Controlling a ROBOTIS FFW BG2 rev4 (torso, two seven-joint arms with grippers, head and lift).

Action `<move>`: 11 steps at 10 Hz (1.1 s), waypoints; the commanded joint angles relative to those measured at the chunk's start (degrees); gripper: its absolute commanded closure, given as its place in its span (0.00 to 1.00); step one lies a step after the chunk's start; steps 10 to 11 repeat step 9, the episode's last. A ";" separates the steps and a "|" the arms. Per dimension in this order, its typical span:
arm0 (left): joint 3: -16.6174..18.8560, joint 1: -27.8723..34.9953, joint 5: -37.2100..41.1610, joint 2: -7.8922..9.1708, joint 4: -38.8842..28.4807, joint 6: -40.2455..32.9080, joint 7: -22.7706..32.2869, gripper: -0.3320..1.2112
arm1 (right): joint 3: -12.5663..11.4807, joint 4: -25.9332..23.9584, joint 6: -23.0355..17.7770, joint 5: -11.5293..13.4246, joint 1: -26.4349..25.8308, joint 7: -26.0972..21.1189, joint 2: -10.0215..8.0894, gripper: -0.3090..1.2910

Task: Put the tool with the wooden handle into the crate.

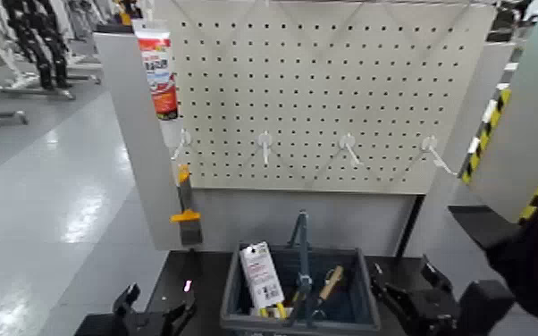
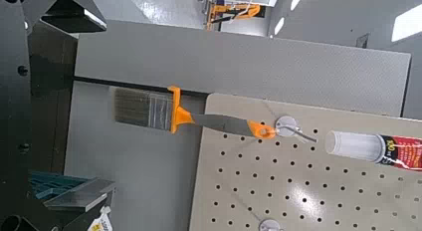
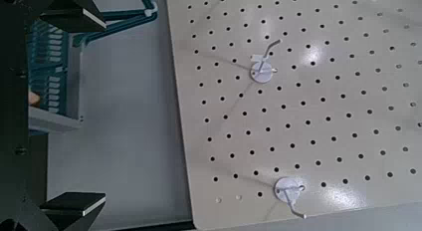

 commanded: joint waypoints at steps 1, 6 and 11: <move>0.18 0.31 -0.09 0.00 -0.29 -0.05 0.00 0.29 | 0.30 -0.92 -0.59 4.04 3.47 -0.70 1.62 0.26; 0.27 0.67 -0.18 0.18 -0.46 -0.14 0.00 0.29 | 1.35 -2.59 -2.69 7.29 7.34 -3.95 2.67 0.27; 0.00 0.58 -0.18 0.35 -0.46 0.13 0.00 0.29 | 1.26 -2.50 -2.52 7.21 7.69 -4.04 2.94 0.27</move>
